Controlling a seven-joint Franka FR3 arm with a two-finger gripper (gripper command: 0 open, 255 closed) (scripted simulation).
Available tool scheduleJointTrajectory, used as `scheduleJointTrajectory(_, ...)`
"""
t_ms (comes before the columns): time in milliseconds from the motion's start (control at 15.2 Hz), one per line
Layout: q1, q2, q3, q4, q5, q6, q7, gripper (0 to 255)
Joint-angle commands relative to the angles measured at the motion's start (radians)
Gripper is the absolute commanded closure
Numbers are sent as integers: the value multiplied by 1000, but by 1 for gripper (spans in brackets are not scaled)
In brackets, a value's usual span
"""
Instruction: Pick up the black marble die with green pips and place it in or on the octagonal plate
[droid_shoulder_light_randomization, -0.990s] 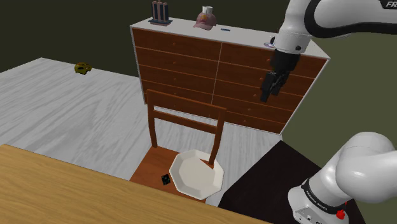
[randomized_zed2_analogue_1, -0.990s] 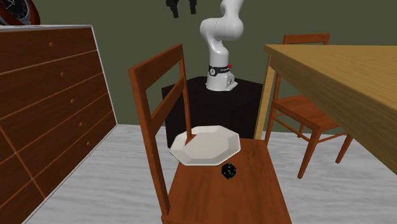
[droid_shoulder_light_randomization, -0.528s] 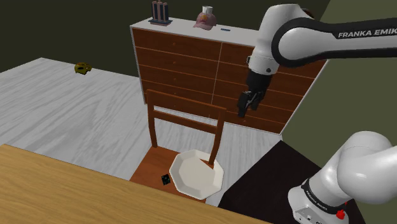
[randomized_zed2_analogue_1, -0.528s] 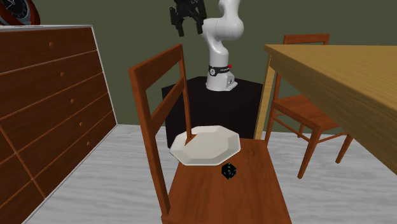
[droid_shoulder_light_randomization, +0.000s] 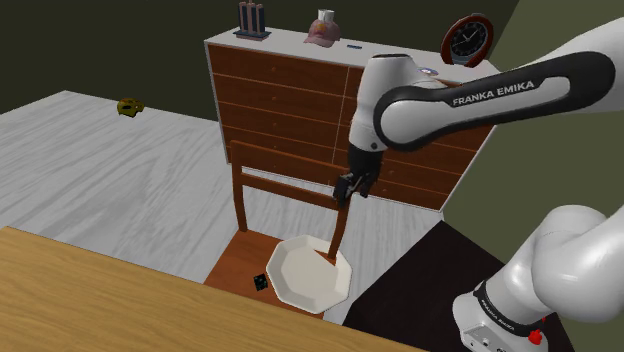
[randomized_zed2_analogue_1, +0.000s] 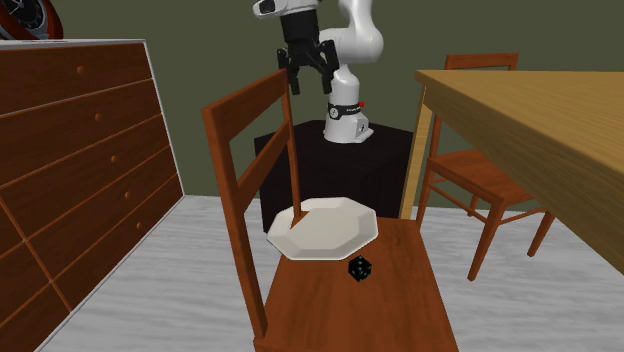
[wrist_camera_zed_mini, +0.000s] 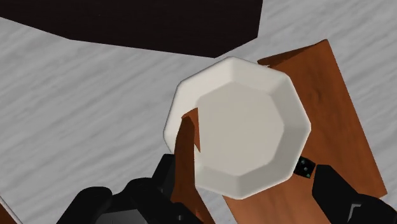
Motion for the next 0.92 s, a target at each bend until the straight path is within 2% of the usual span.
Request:
scheduleJointTrajectory(0, 11, 68, 24, 11, 6, 62, 21, 0)
scheduleJointTrajectory(462, 48, 325, 90, 99, -17, 240, 106, 0)
scheduleJointTrajectory(528, 31, 164, 69, 97, -194, -114, 97, 0)
scheduleJointTrajectory(594, 33, 164, 66, 97, -194, -114, 97, 0)
scheduleJointTrajectory(858, 49, 293, 88, 122, -231, 23, 63, 0)
